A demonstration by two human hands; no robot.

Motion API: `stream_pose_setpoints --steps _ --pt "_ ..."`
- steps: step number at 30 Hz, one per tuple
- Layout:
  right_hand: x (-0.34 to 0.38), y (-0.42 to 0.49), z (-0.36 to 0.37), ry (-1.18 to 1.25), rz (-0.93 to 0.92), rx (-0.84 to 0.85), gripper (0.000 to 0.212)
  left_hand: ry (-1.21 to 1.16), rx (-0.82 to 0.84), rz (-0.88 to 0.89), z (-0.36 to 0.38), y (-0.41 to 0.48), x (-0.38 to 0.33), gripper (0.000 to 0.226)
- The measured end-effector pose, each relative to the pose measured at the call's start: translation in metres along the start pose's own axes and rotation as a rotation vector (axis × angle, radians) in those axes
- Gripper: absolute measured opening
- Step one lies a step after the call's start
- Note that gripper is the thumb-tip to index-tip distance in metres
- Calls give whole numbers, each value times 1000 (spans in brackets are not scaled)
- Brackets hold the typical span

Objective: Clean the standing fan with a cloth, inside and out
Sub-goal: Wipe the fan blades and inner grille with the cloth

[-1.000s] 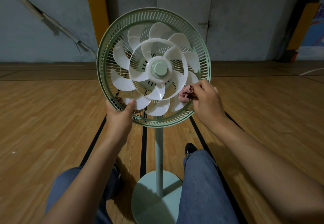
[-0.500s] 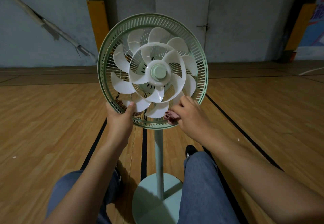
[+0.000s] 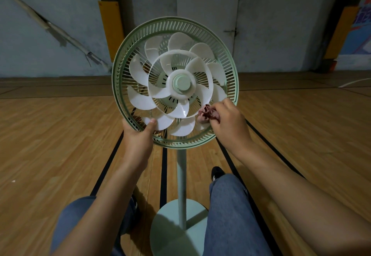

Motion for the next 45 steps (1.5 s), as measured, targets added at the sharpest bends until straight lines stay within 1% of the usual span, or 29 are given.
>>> stream_pose_setpoints --steps 3,5,10,12,16,21,23,25,27,29,32,34,38,45 --pt "5 -1 4 53 30 -36 17 7 -11 -9 -1 1 1 53" --pt "12 -3 11 76 36 -31 18 -4 -14 -19 -1 2 2 52" --pt "29 -8 26 143 24 -27 8 -13 -25 -24 -2 1 0 49" --pt "30 -9 28 156 21 -26 7 -27 -33 -31 -2 1 0 52" --pt "32 -11 28 177 0 -22 12 -50 -39 -29 -1 -2 -3 58" --pt "35 -14 32 168 -31 14 17 -44 -4 -1 0 -8 -7 57" --pt "36 -17 34 155 -20 2 15 -41 17 -9 2 -9 -8 60" --pt "40 -24 36 146 -1 -11 14 -46 36 -13 3 -10 -8 69" --pt "48 -33 38 143 -4 -16 22 -47 57 -19 6 -13 -4 74" --pt "59 -41 41 132 -24 -14 28 -49 58 -34 9 -17 4 67" --pt "68 -46 43 106 -28 -17 29 -94 6 -66 9 -21 14 54" --pt "68 -48 43 99 -27 -18 29 -117 28 -86 11 -22 17 54" --pt "66 -50 42 113 -25 -20 30 -118 81 -120 17 -28 20 64" --pt "66 -51 36 94 -89 26 37 -96 36 -126 15 -28 21 54"
Point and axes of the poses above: each hand's wrist, its own y-axis towards the middle knuckle, its own z-axis out of the palm, x = y × z, the point moved 7 cm from there along y, towards the middle knuckle, and after that the axes turned 15 degrees about -y, right-handed, at the moved point
